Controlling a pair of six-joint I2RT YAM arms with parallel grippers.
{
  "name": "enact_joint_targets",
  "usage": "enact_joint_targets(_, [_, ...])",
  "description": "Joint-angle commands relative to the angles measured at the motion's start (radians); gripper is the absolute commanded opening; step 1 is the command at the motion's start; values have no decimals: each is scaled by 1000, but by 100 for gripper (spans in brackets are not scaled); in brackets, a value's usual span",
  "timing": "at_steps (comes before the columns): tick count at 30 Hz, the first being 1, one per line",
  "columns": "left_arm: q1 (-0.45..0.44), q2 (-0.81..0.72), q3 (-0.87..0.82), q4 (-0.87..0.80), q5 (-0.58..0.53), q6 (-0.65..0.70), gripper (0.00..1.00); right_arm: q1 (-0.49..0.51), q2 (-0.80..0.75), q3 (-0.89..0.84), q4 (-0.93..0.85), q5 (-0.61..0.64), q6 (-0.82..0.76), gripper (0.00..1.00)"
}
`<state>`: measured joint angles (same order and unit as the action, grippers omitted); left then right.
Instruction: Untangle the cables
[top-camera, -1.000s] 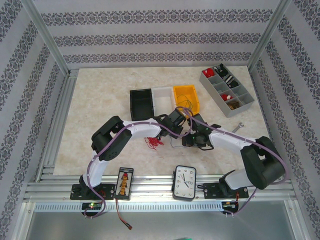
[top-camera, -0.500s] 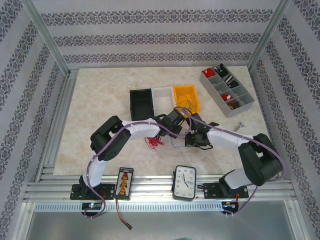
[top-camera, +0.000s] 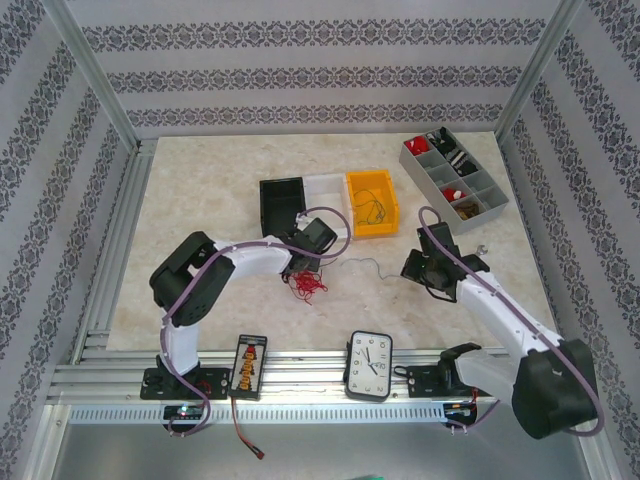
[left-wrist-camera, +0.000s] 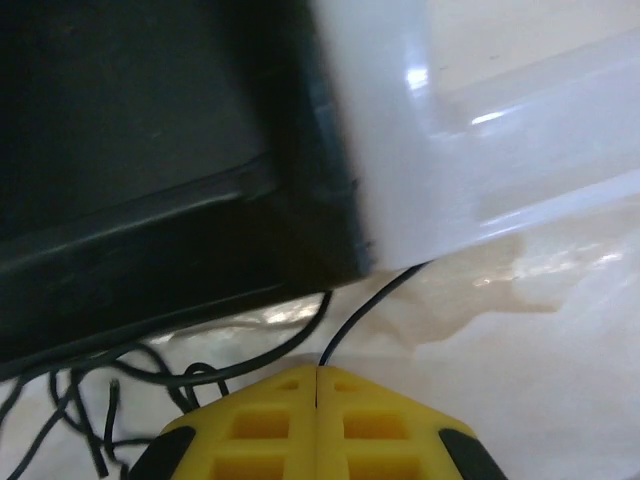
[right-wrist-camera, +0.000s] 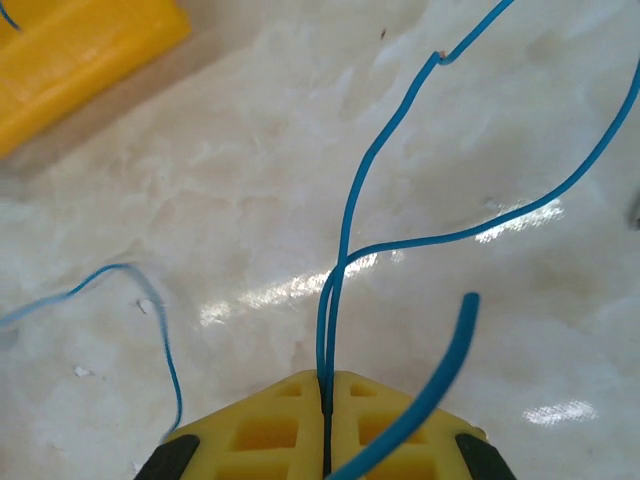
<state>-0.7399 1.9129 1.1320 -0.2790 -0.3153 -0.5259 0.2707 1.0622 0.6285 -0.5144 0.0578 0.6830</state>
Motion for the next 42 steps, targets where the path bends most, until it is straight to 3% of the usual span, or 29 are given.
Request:
enact_joint_targets(1, [51, -36, -66, -96, -62, -76, 0, 3, -115, 45, -9, 121, 64, 0])
enact_joint_targets(7, [59, -48, -89, -66, -44, -75, 0, 59, -143, 154, 69, 159, 21, 0])
enact_joint_targets(14, [59, -95, -119, 58, 51, -16, 0, 209, 27, 324, 110, 415, -80, 0])
enact_joint_targets(20, [59, -210, -181, 173, 81, 15, 0, 217, 179, 418, 152, 617, -81, 0])
enact_joint_targets(25, [59, -298, -226, 243, 48, 31, 4, 192, 262, 432, 252, 664, -104, 0])
enact_joint_targets(30, [64, -339, -236, 262, 23, 23, 27, 158, 320, 451, 307, 637, -123, 0])
enact_joint_targets(35, [85, -360, -242, 280, 14, -14, 72, 140, 367, 500, 358, 632, -179, 0])
enact_joint_targets(37, [96, -362, -236, 275, 10, -24, 84, 137, 396, 532, 360, 641, -204, 0])
enact_joint_targets(38, [101, -362, -234, 272, 2, -32, 89, 137, 415, 546, 364, 641, -219, 0])
enact_joint_targets(42, [114, -374, -242, 273, -27, -49, 91, 134, 513, 612, 336, 605, -242, 0])
